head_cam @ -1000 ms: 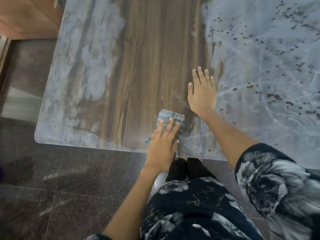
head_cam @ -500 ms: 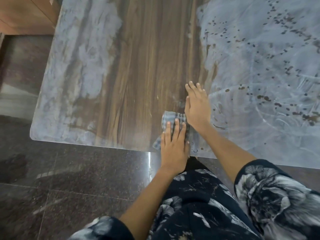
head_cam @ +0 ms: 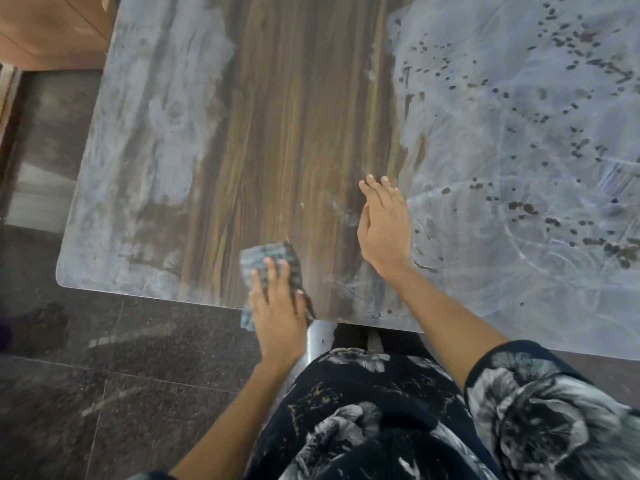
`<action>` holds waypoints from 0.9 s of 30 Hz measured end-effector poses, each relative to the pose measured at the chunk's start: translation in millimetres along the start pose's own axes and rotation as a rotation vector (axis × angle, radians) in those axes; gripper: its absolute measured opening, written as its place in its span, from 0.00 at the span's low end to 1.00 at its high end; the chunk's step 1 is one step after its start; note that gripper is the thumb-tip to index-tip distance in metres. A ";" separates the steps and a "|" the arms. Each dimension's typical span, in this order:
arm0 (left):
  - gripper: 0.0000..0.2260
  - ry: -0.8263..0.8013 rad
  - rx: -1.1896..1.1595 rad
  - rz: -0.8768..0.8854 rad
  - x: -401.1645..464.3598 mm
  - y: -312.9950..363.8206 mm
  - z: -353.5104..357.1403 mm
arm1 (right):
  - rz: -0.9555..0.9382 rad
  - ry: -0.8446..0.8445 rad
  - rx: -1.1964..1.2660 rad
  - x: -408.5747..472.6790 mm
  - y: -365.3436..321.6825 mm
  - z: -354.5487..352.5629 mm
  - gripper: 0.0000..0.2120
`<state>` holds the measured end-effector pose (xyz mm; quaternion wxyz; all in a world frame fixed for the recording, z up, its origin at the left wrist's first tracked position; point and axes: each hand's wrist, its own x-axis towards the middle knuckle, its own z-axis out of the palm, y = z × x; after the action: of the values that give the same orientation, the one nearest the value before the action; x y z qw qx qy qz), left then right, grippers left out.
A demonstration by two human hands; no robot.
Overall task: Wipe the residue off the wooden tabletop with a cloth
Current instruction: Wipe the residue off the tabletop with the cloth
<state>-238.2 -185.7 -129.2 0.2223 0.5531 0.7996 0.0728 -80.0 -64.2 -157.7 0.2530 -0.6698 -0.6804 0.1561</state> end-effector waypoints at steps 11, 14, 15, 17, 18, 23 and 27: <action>0.24 -0.399 0.219 0.683 -31.0 86.4 43.0 | -0.217 -0.013 0.116 30.9 53.4 -43.5 0.10; 0.23 -0.228 0.120 0.337 -20.7 48.2 26.0 | -0.190 0.050 0.191 25.3 61.3 -43.6 0.10; 0.23 -0.159 0.105 0.245 -18.1 39.5 23.2 | -0.178 0.071 0.209 23.5 62.6 -42.8 0.10; 0.24 -0.051 0.148 0.188 -18.4 33.2 28.6 | -0.151 0.103 0.234 22.7 63.1 -42.3 0.10; 0.24 -0.034 0.202 0.203 -18.9 35.8 34.0 | -0.137 0.115 0.249 25.2 63.2 -42.7 0.10; 0.23 -0.150 0.413 0.737 -24.2 79.7 56.6 | -0.047 0.212 0.333 58.9 63.0 -47.0 0.11; 0.24 -0.306 0.434 1.044 -13.4 128.1 67.2 | -0.010 0.268 0.319 94.7 73.3 -50.6 0.11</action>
<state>-95.8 -158.4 -139.0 0.1514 0.9109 0.3768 -0.0736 11.4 27.2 -143.7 0.4451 -0.6326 -0.6105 0.1700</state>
